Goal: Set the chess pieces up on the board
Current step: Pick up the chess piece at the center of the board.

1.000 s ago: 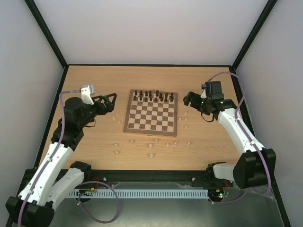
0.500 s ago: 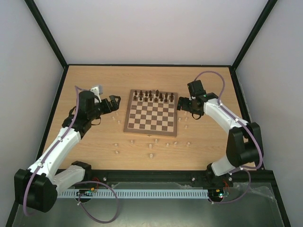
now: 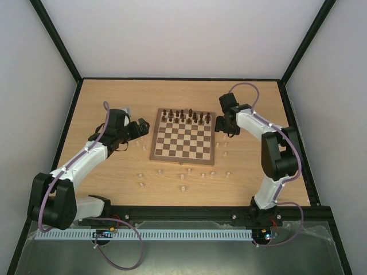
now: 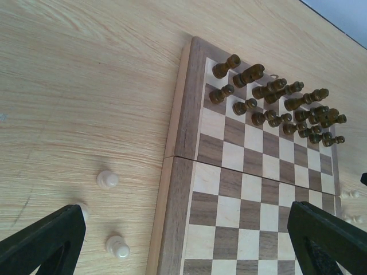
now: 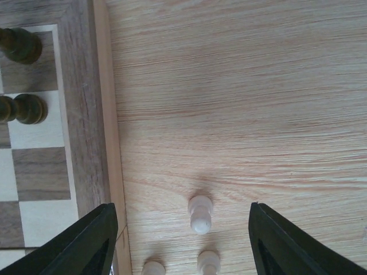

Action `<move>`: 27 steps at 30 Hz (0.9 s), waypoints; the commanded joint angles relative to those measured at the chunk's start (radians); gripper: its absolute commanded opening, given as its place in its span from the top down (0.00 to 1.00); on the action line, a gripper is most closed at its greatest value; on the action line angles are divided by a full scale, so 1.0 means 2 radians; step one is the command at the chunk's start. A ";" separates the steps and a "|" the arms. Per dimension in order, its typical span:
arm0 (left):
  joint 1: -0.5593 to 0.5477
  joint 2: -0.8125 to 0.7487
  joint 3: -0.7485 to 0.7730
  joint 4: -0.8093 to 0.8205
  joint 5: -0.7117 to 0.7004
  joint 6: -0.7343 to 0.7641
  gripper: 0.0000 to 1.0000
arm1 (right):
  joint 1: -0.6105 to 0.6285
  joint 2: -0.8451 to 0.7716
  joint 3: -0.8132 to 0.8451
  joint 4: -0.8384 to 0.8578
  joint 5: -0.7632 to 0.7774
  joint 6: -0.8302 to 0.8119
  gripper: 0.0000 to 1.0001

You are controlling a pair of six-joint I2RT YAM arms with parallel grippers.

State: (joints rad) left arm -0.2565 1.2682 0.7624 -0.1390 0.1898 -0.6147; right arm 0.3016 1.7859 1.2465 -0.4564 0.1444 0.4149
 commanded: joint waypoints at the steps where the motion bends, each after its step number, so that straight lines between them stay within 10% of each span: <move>1: 0.002 -0.010 0.006 0.005 -0.015 -0.010 0.01 | 0.004 0.011 0.021 -0.042 0.022 -0.011 0.38; 27: -0.003 -0.028 -0.002 -0.003 -0.036 -0.008 0.00 | 0.007 0.045 -0.004 -0.041 0.023 -0.010 0.65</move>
State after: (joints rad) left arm -0.2588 1.2362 0.7624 -0.1318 0.1291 -0.6292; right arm 0.3084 1.8465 1.2518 -0.4850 0.1993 0.4023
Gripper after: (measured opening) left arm 0.995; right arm 0.363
